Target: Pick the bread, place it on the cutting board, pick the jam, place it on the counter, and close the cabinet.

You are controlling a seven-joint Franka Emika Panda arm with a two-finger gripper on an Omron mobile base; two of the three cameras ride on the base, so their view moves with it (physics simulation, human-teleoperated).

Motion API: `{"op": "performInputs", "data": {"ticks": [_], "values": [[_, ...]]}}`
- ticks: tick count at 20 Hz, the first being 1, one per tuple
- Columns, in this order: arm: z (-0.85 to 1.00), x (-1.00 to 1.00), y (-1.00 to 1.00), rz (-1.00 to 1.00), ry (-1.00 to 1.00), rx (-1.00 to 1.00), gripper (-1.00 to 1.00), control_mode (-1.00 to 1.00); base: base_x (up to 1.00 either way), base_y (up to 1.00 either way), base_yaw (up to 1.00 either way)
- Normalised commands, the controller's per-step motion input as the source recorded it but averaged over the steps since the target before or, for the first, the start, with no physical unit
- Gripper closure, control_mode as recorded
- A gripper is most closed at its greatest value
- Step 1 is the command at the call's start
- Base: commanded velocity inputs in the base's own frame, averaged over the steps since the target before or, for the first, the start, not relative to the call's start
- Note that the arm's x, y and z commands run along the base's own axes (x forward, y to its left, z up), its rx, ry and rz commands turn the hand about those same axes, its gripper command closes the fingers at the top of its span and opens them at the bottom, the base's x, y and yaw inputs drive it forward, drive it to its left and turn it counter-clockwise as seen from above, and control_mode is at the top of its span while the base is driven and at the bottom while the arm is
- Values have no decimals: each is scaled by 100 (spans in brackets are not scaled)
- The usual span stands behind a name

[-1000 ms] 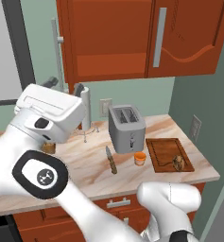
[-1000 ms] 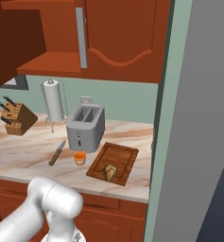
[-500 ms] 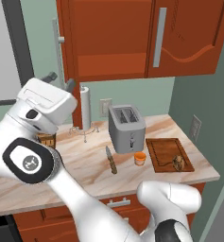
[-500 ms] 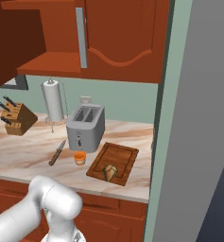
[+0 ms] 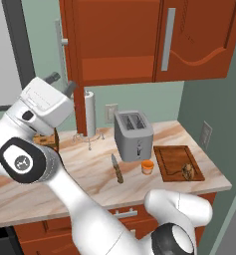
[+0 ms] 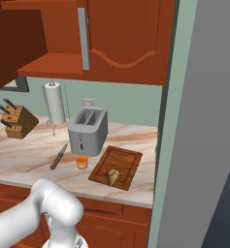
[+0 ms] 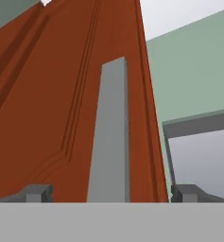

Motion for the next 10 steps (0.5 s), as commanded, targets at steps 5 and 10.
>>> {"op": "performInputs", "data": {"ticks": [5, 10], "values": [[0, 23, 0, -4, -1, 0, -100, -100, 0, 0, 0], [0, 0, -17, 0, 0, 0, -100, -100, 0, 0, 0]]}}
